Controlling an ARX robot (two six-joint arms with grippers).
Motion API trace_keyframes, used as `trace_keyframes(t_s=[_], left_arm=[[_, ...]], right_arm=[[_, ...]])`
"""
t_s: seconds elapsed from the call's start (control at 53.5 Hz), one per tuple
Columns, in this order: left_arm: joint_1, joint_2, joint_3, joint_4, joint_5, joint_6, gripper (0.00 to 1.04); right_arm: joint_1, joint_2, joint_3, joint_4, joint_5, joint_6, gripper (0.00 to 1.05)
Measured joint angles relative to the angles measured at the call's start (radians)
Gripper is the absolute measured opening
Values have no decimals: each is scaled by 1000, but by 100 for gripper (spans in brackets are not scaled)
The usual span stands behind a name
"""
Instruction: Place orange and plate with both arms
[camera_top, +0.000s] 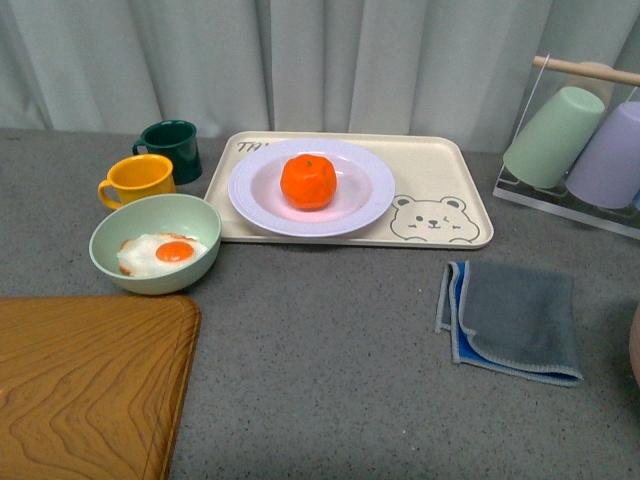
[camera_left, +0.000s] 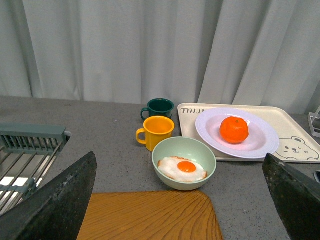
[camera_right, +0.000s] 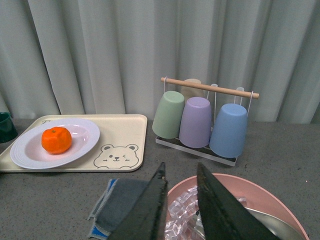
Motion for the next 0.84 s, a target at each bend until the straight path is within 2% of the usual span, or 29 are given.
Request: trace_keyframes(t_s=[0.449, 0.842], left_arm=[[0, 0, 0, 0, 0, 0, 98], [0, 0, 0, 0, 0, 0, 98]], right_arm=[[0, -1, 0, 0, 0, 0, 97], [0, -1, 0, 0, 0, 1, 95]])
